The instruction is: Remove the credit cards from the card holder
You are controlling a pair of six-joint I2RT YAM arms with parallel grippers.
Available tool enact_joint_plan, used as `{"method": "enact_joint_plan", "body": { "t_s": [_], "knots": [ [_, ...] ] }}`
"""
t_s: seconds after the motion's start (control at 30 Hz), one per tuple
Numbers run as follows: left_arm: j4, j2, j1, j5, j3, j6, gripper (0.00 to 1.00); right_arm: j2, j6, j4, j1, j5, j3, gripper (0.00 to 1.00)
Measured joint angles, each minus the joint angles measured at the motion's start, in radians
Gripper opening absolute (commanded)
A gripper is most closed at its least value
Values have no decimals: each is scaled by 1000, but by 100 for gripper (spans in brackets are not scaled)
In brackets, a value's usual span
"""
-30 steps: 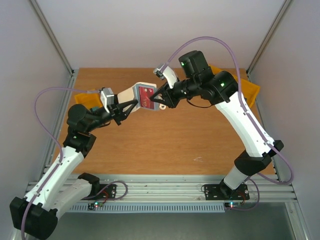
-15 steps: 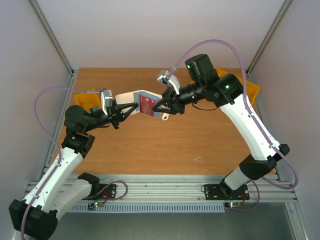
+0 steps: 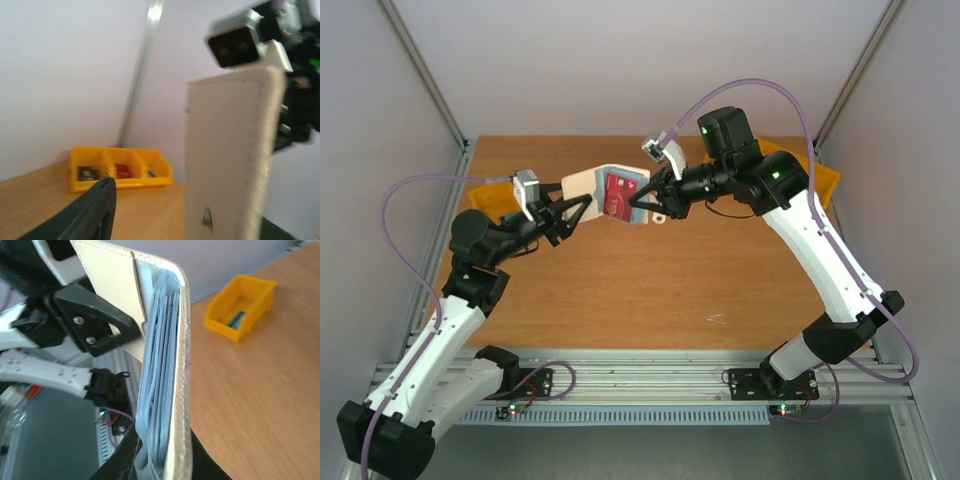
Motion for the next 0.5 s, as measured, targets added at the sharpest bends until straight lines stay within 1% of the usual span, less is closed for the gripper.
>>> {"method": "enact_joint_plan", "body": {
  "t_s": [0.07,0.13,0.17,0.23,0.3,0.33,0.4,0.47,0.5],
  "knots": [
    [-25,0,0,-118,0,18,53,0,31,5,-16,66,0,1],
    [-61,1,0,-259,0,60,56,7,69,-8,-26,178,9,1],
    [-76,2,0,-323,0,89,56,29,98,-45,-27,286,47,1],
    [-99,2,2,-406,0,146,57,74,163,-100,-29,448,112,1],
    [-117,2,2,-454,0,206,53,123,224,-155,-26,626,171,1],
    [-124,2,2,-457,0,233,50,143,248,-176,-21,708,185,1],
    [-128,2,2,-423,0,278,48,169,280,-212,-11,833,189,1],
    [-127,2,2,-335,0,309,47,200,297,-252,14,906,201,1],
    [-125,5,2,-274,0,312,47,213,297,-260,29,918,210,1]
  ]
}}
